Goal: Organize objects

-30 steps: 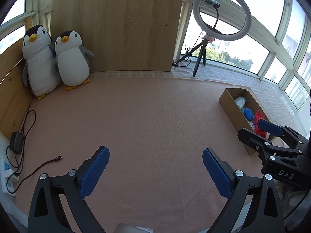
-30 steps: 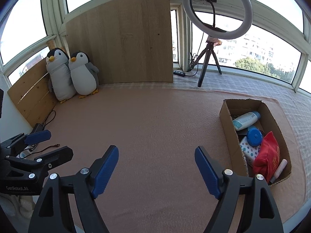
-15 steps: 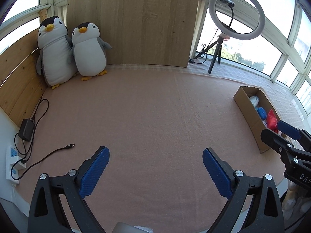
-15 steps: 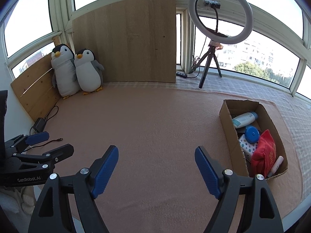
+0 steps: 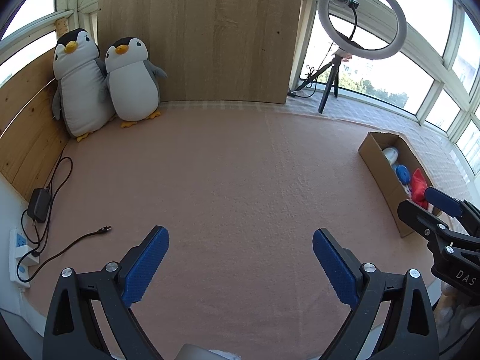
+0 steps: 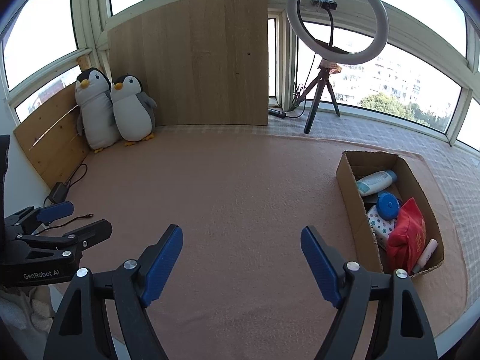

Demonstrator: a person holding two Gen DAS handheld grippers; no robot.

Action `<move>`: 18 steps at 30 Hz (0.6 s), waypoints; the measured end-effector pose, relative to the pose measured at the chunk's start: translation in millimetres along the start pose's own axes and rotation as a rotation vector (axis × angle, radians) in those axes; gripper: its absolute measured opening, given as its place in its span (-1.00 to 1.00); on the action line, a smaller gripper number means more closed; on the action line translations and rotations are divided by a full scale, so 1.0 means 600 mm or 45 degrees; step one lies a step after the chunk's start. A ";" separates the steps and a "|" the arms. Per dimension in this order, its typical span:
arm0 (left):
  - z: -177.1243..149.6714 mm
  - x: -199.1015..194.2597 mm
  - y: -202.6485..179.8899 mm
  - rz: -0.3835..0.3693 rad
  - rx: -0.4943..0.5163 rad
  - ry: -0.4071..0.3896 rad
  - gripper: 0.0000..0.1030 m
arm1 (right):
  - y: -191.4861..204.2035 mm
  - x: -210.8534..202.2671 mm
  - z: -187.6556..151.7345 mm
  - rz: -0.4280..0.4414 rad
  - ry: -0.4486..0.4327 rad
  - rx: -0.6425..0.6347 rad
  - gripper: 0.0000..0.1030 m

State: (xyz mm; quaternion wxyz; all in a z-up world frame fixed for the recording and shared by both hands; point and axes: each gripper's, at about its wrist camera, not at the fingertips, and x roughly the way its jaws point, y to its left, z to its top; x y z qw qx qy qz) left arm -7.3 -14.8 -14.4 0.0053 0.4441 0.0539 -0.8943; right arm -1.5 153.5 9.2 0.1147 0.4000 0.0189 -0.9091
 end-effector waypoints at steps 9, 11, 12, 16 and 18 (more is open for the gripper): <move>0.007 0.008 -0.002 -0.006 0.012 0.005 0.91 | -0.005 0.006 0.003 -0.003 0.008 0.006 0.51; 0.007 0.007 -0.001 -0.005 0.011 0.004 0.91 | -0.006 0.009 0.004 -0.002 0.011 0.006 0.51; 0.007 0.007 -0.001 -0.006 0.011 0.004 0.91 | -0.007 0.010 0.004 -0.002 0.012 0.006 0.51; 0.009 0.010 0.001 -0.008 0.010 0.006 0.91 | -0.010 0.014 0.004 -0.004 0.021 0.010 0.51; 0.010 0.012 0.002 -0.009 0.011 0.007 0.91 | -0.010 0.016 0.004 -0.006 0.025 0.012 0.51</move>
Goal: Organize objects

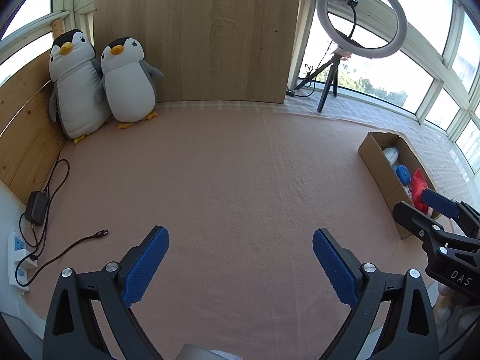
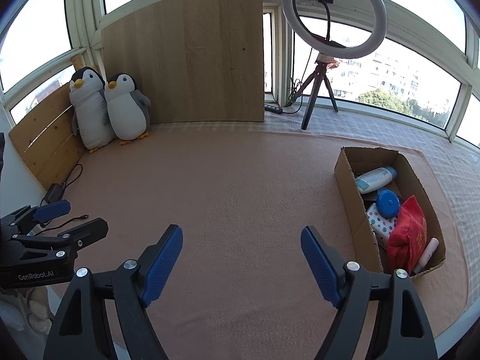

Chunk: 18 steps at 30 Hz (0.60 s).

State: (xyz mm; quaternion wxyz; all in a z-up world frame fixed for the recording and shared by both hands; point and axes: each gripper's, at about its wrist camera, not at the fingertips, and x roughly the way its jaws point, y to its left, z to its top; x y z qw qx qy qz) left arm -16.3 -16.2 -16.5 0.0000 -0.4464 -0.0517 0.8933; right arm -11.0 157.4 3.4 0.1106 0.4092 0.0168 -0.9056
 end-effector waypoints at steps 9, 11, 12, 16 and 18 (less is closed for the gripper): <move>0.000 0.005 0.001 -0.004 0.007 0.009 0.91 | -0.003 0.007 -0.001 0.000 0.016 -0.001 0.51; 0.000 0.005 0.001 -0.003 0.006 0.008 0.91 | -0.003 0.008 -0.002 0.001 0.018 -0.001 0.51; 0.000 0.005 0.001 -0.003 0.006 0.007 0.91 | -0.004 0.008 -0.002 0.001 0.018 -0.002 0.51; 0.000 0.005 0.002 -0.001 0.005 0.009 0.92 | -0.006 0.011 0.000 -0.001 0.021 -0.001 0.51; 0.000 0.006 0.002 -0.002 0.004 0.009 0.93 | -0.006 0.011 0.000 -0.001 0.023 -0.001 0.51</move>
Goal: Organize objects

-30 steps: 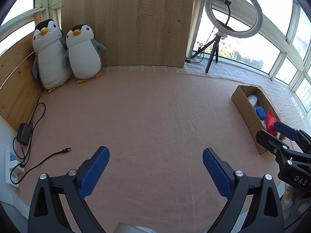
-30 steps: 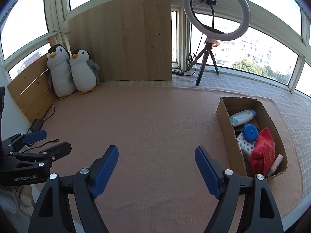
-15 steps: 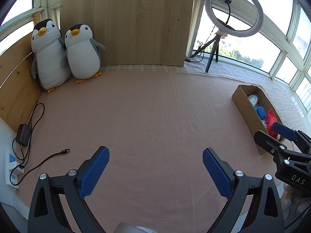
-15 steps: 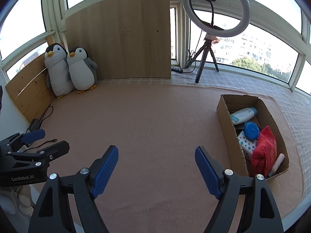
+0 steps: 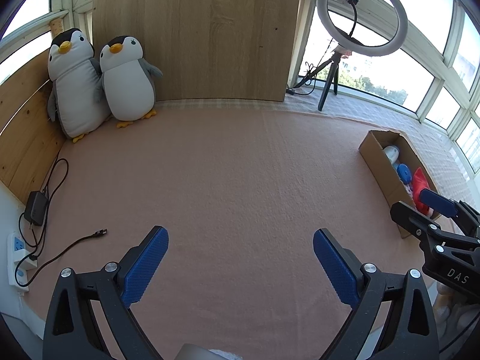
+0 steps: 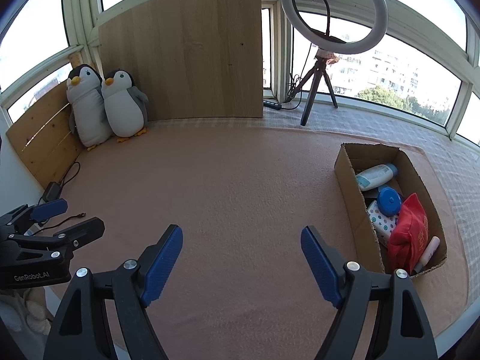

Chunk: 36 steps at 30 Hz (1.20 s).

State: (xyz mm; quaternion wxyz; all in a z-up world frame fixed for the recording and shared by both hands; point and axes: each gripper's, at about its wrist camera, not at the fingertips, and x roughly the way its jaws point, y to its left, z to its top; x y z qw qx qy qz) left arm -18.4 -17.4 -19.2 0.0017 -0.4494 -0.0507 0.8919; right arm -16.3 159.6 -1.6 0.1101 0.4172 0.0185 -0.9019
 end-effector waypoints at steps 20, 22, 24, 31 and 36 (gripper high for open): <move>-0.001 -0.002 0.001 0.000 0.001 0.000 0.94 | 0.001 0.002 0.001 -0.001 0.004 -0.003 0.51; -0.001 -0.002 0.001 0.001 0.000 0.000 0.94 | 0.000 0.003 0.000 -0.001 0.006 -0.003 0.51; -0.001 -0.003 0.002 0.001 0.001 -0.001 0.94 | 0.000 0.005 -0.002 -0.001 0.009 -0.001 0.51; -0.003 -0.003 0.002 0.007 0.008 -0.004 0.95 | -0.001 0.007 -0.005 -0.003 0.015 0.006 0.51; -0.005 0.006 0.005 0.007 0.003 0.008 0.99 | -0.002 0.011 -0.005 -0.002 0.026 0.010 0.51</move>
